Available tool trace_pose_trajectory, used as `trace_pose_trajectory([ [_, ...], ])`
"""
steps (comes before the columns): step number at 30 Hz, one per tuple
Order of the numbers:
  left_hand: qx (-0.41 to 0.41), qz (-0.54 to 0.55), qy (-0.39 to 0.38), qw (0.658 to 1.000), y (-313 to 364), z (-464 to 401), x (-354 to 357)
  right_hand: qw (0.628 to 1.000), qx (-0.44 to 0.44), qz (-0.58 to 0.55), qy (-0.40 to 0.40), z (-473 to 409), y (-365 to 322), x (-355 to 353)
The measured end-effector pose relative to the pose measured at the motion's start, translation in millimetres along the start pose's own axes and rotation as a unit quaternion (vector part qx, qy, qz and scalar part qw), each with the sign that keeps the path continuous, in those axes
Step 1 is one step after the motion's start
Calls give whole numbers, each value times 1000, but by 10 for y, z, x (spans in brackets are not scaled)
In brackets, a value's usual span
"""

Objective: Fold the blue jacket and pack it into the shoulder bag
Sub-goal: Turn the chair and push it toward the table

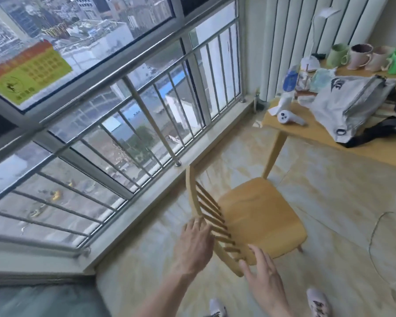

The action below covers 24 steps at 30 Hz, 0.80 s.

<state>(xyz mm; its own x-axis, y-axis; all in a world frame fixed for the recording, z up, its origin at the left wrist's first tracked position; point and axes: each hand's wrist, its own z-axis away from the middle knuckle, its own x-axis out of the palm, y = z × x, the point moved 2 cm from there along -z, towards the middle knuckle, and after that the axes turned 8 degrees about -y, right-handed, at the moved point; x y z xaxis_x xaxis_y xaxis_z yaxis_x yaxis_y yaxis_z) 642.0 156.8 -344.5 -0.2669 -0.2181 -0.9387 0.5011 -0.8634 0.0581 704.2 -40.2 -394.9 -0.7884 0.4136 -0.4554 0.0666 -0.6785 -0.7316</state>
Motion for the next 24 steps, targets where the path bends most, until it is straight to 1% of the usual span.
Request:
trace_pose_trajectory([
  [5, 71, 10, -20, 997, -394, -28, -36, 1000, 27, 6, 0, 81, -505, 474],
  [10, 139, -47, -68, 987, -451, -378, -86, 995, 95, 17, 6, -135, -613, 576],
  [12, 161, -71, -81, 981, -496, -541, -91, 995, 101, 16, 12, -285, -654, 624],
  [14, 172, -89, -82, 978, -561, -692, -97, 994, 110, 4, 23, -452, -708, 677],
  [16, 178, -102, -87, 975, -650, -846, -124, 993, 114, 10, 13, -660, -783, 750],
  [19, 182, -108, -107, 971, -778, -1024, -120, 994, 105, 8, 33, -847, -905, 838],
  [24, 236, -137, -105, 956, -858, -1246, -205, 985, 160, 3, 66, -1060, -975, 875],
])
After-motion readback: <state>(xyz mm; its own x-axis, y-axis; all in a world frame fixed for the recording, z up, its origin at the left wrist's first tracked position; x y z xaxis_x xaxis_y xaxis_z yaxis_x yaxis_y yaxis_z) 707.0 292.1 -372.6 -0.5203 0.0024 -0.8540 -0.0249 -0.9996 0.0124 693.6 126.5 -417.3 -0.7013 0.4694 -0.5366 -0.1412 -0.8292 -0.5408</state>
